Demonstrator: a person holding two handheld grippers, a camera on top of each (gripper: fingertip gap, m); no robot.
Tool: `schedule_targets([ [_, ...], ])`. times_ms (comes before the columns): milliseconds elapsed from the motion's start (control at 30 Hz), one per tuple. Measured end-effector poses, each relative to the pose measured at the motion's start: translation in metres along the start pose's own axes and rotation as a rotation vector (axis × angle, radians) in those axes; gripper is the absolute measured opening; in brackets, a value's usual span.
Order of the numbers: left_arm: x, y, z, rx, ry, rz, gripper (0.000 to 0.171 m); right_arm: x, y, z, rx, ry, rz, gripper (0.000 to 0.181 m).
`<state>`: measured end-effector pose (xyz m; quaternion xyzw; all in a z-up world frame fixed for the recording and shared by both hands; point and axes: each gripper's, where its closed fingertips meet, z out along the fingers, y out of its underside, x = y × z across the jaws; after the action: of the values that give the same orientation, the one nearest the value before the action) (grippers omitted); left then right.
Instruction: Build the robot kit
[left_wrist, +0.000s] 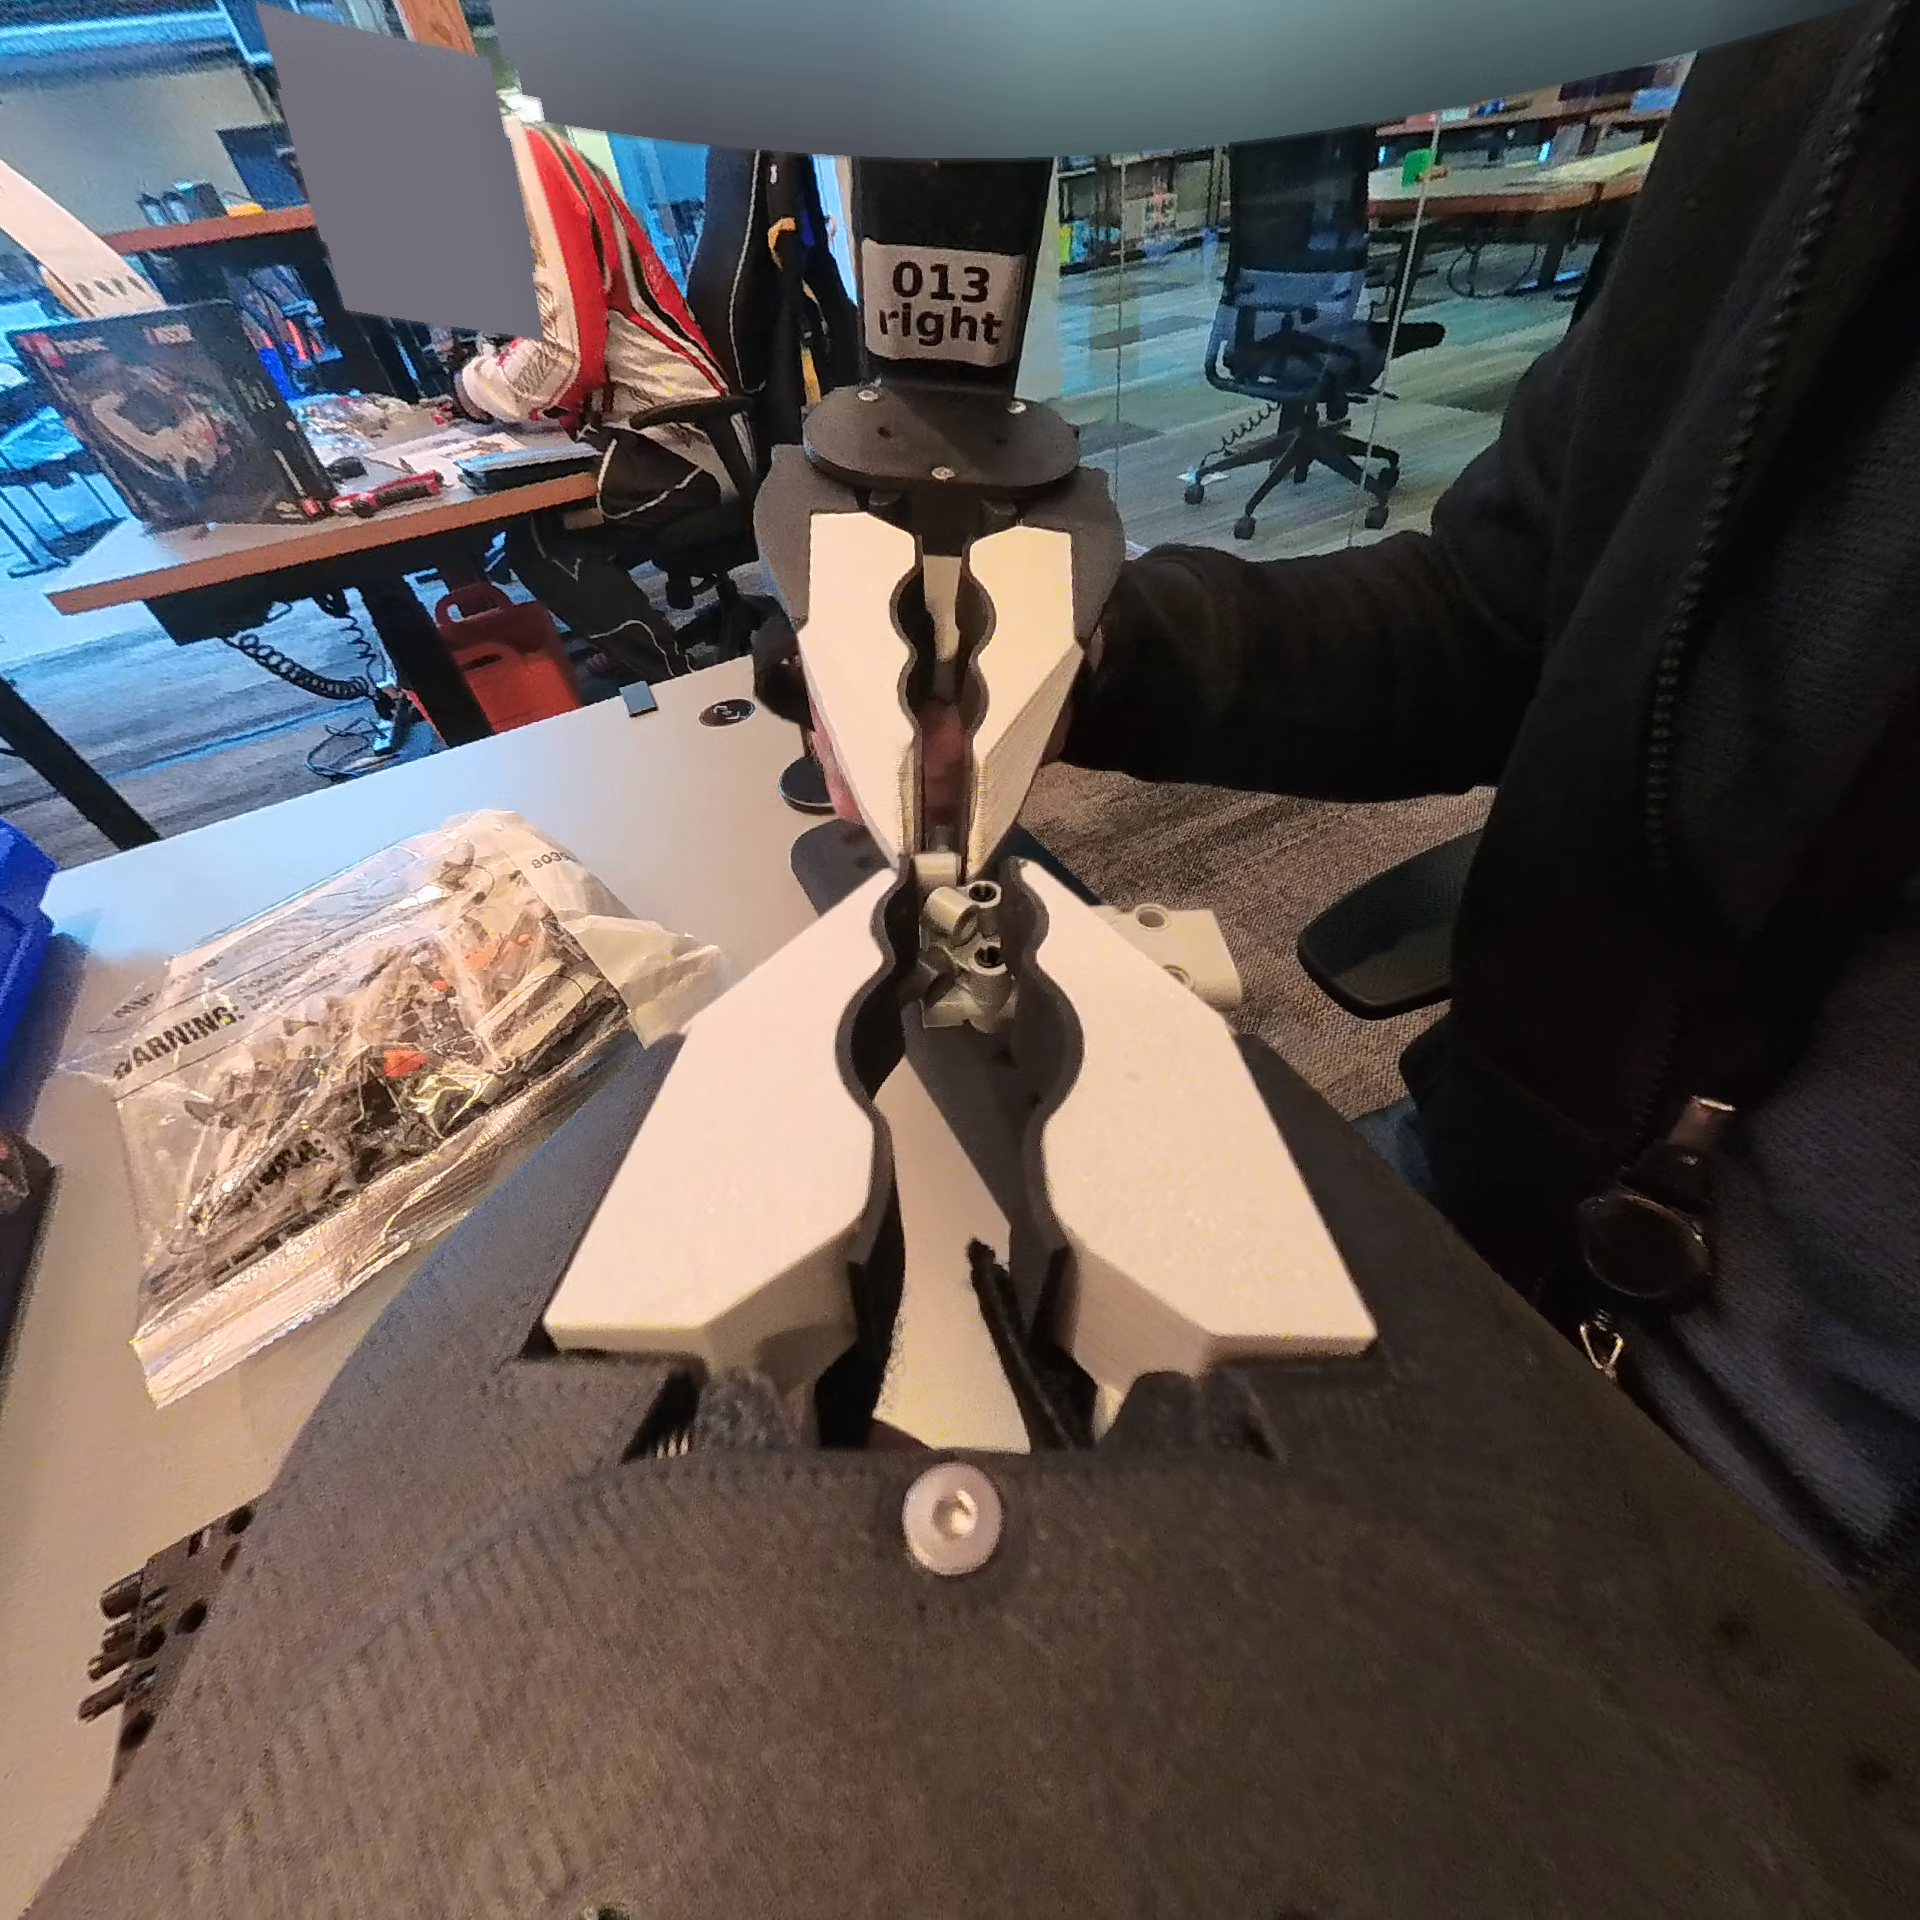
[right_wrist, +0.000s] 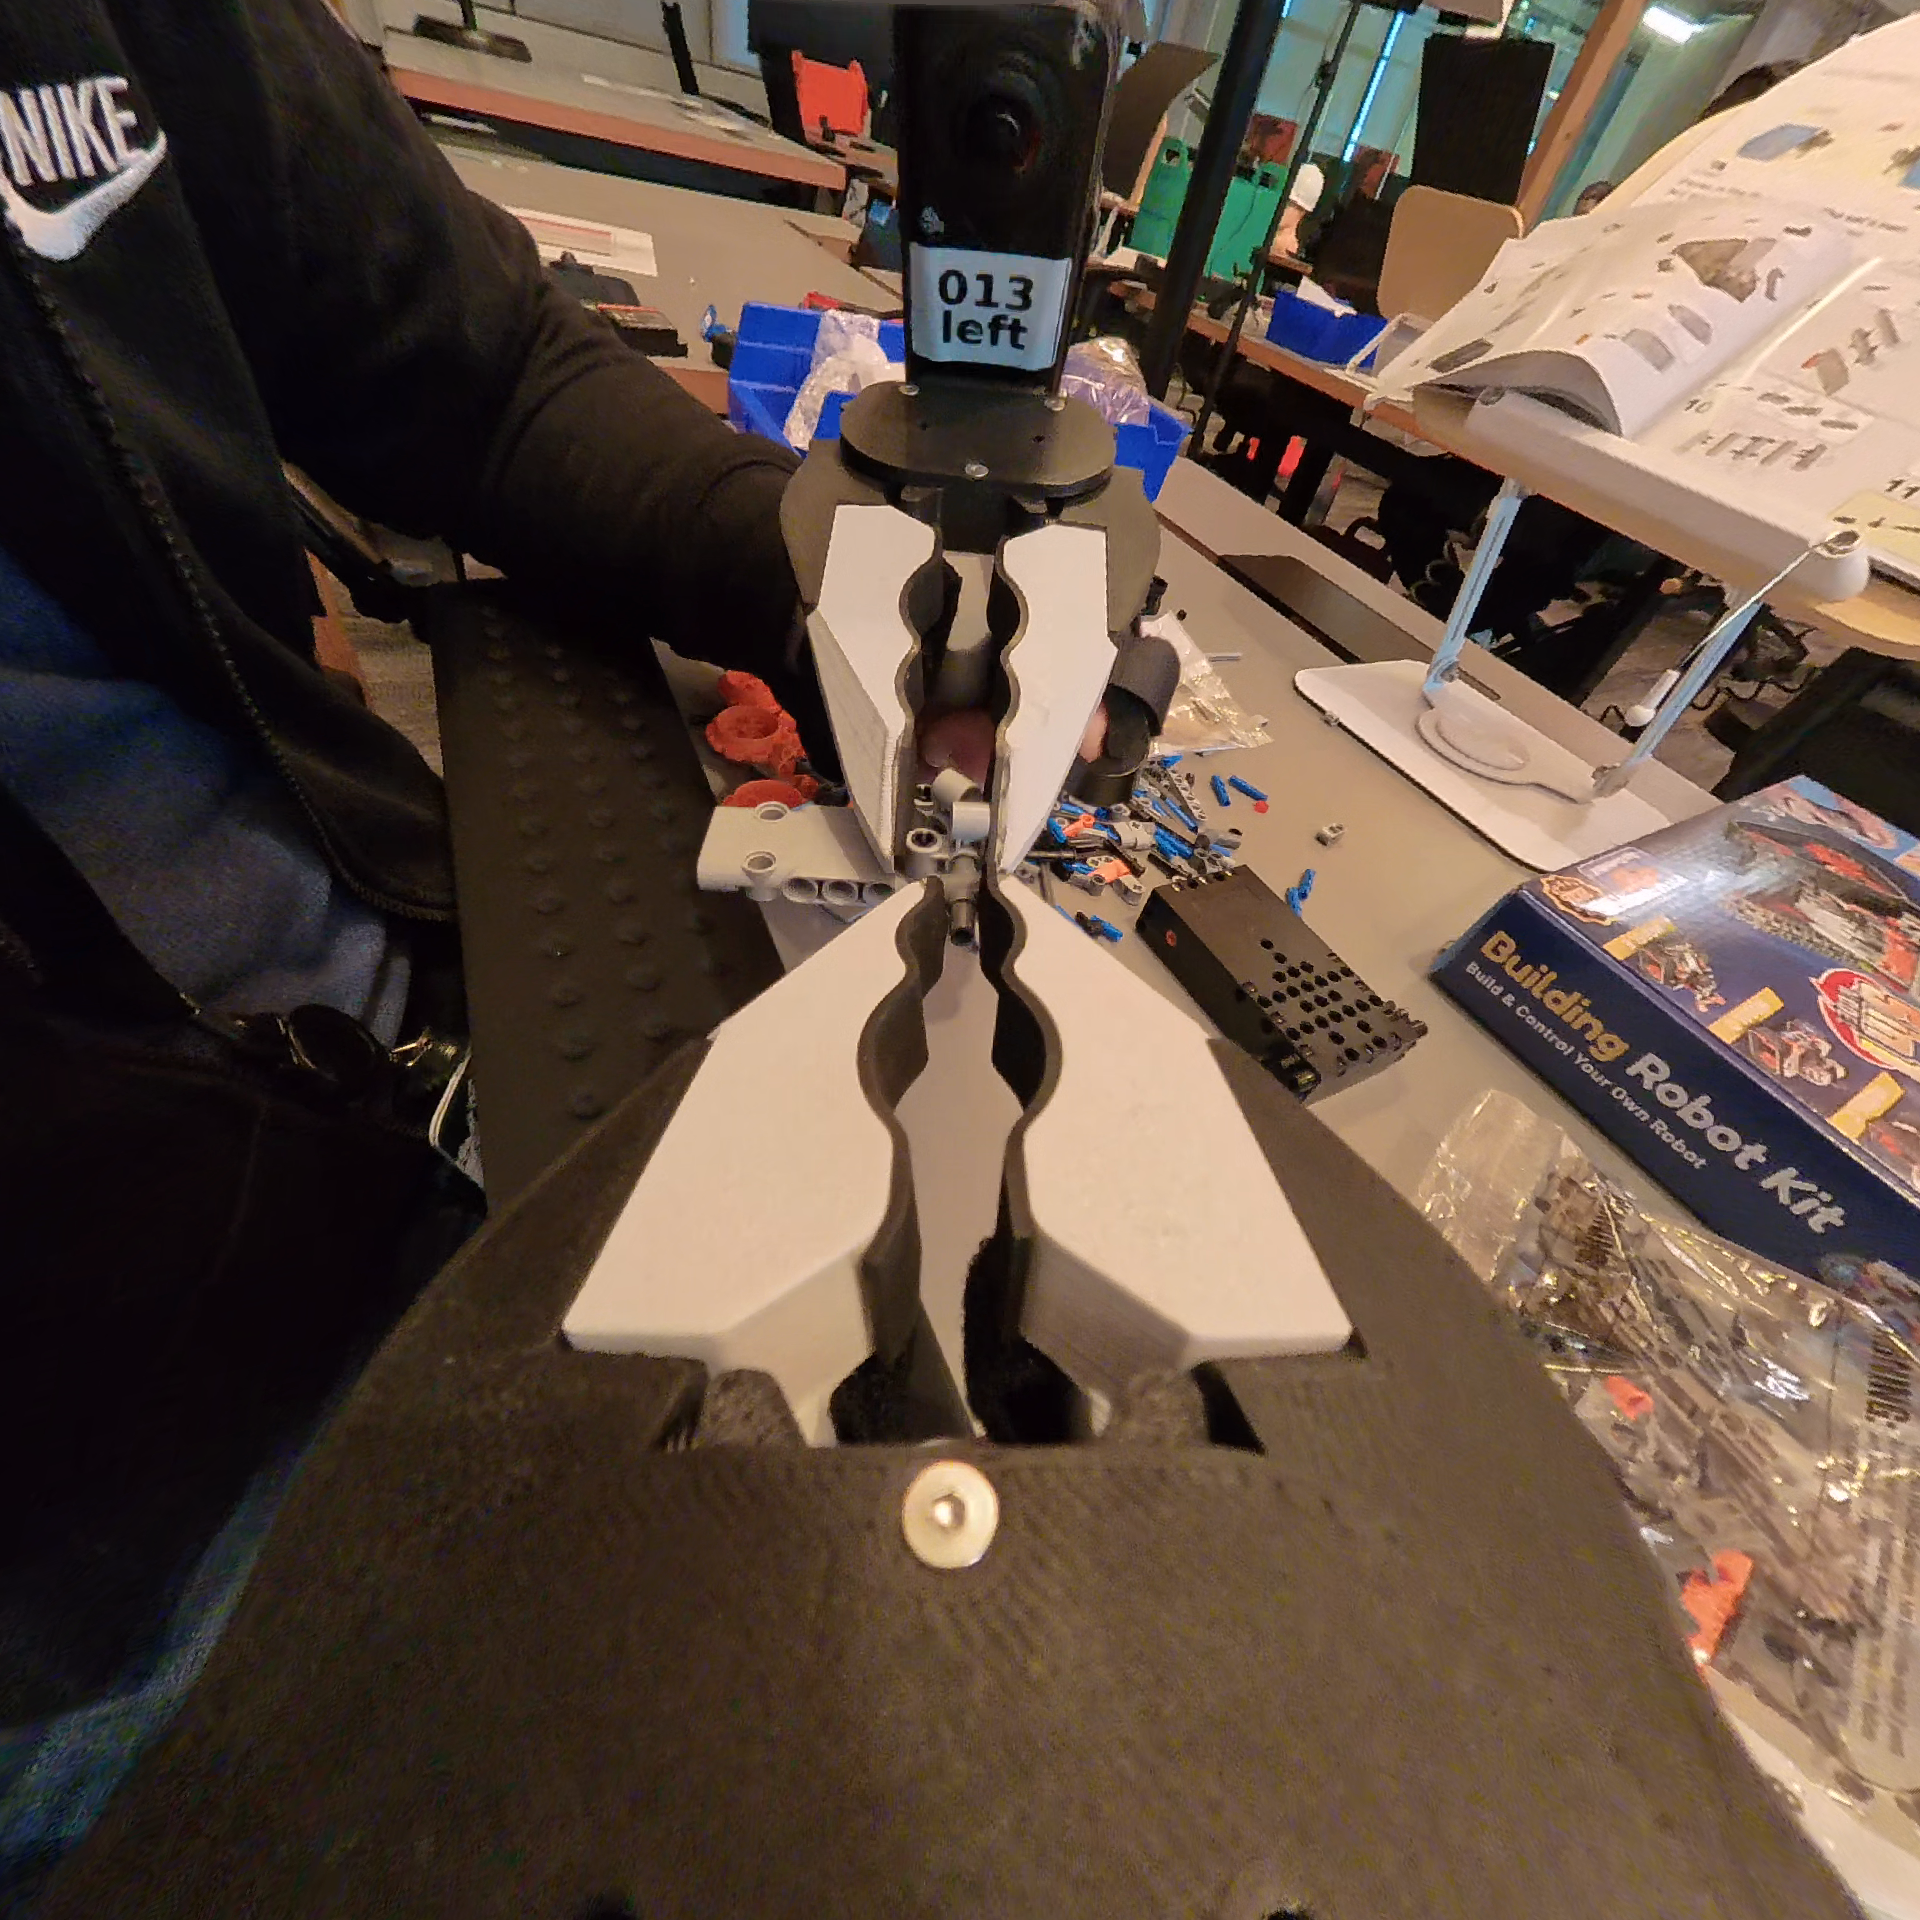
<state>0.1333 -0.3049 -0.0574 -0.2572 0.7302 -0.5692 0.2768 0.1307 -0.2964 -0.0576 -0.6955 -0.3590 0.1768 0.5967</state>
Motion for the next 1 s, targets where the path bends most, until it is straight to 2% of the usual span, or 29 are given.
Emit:
schedule_targets([
  [200, -0.003, -0.003, -0.003, 0.016, 0.004, -0.034, 0.013, 0.003, -0.004, 0.002, 0.015, -0.027, 0.045, 0.005],
  [300, -0.012, -0.006, -0.008, -0.009, -0.079, -0.015, 0.014, 0.014, -0.008, 0.004, 0.046, 0.022, 0.072, 0.005],
  [367, -0.018, -0.006, -0.013, -0.047, -0.139, 0.017, 0.022, 0.020, -0.012, 0.007, 0.057, 0.046, 0.079, 0.005],
  [400, -0.020, -0.006, -0.017, -0.062, -0.161, 0.028, 0.015, 0.021, -0.013, 0.009, 0.056, 0.046, 0.069, 0.005],
  [533, -0.020, -0.002, -0.031, -0.109, -0.196, 0.041, 0.014, 0.020, -0.016, 0.021, 0.031, 0.045, 0.041, 0.005],
  [800, -0.009, -0.009, -0.049, -0.074, -0.212, 0.109, 0.013, 0.012, -0.032, 0.040, 0.028, -0.039, 0.047, 0.005],
  [1000, -0.013, -0.003, -0.060, -0.079, -0.244, 0.052, 0.013, 0.016, -0.031, 0.052, -0.012, -0.019, 0.024, 0.005],
])
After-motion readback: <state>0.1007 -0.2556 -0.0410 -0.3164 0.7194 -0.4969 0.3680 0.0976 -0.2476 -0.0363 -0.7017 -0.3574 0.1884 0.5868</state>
